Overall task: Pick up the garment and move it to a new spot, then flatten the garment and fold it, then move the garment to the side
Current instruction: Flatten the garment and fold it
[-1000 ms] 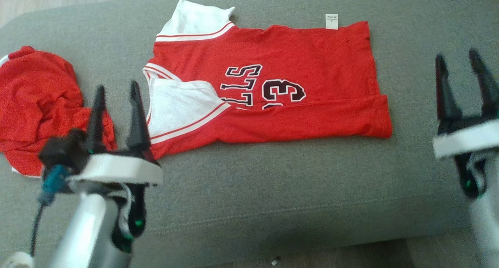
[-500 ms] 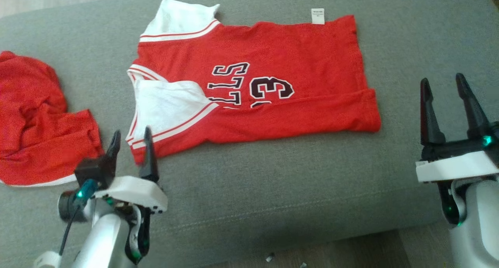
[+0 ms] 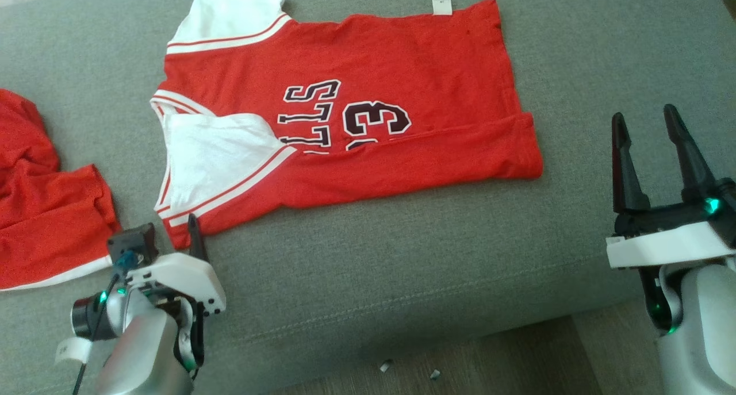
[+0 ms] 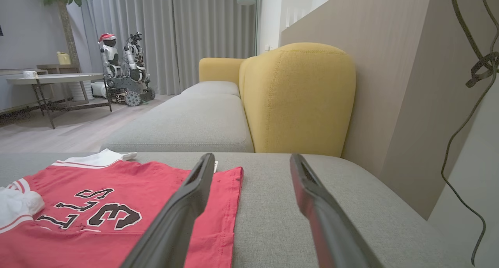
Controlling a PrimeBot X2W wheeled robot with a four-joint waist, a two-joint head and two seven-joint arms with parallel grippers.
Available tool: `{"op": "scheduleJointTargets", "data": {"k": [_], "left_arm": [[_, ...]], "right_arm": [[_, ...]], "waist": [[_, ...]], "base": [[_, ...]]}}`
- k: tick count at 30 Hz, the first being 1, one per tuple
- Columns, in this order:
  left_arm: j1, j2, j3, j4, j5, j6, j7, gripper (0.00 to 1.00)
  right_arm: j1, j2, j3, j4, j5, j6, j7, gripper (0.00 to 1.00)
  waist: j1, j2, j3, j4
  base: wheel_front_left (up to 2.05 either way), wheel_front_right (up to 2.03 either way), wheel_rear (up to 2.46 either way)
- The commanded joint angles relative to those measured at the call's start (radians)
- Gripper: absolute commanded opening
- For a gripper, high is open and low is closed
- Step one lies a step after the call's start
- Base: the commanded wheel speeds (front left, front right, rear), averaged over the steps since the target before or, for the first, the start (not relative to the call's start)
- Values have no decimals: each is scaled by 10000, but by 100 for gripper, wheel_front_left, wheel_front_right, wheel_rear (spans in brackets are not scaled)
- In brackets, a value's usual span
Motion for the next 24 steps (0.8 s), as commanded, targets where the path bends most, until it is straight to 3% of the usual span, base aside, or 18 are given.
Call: {"op": "scheduleJointTargets", "data": {"k": [1, 10, 11, 12, 13, 19, 24], "left_arm": [[-427, 181, 333, -114, -64, -58, -64, 100], [-883, -50, 261, 973, -298, -534, -282, 100], [-932, -86, 214, 1070, -330, -669, -288, 84], [-982, -117, 184, 1151, -369, -795, -299, 36], [-1035, -140, 152, 1216, -389, -898, -315, 0], [-1241, -95, 186, 925, -269, -967, -455, 0], [-975, 25, 387, -690, 144, -863, -478, 0]], "right_arm": [[-60, 2, 226, -379, 19, 62, -13, 100], [-33, -55, 99, -407, -51, 62, 45, 100], [-44, -46, 103, -412, -61, 62, 62, 100], [-56, -35, 106, -416, -63, 62, 75, 100], [-63, -19, 118, -410, -55, 62, 90, 100], [-34, 177, 93, 92, 506, 62, 732, 100], [-150, 579, -196, 677, 1208, 62, 1228, 100]], "waist": [[0, -1, 23, -23], [0, -1, 122, 95], [0, -1, 124, 119], [0, -1, 126, 142], [0, -1, 126, 165], [0, -1, 77, 354], [0, -1, 40, 557]], "base": [[0, 0, 0], [0, 0, 0], [0, 0, 0], [0, 0, 0], [0, 0, 0], [0, 0, 0], [0, 0, 0]]}}
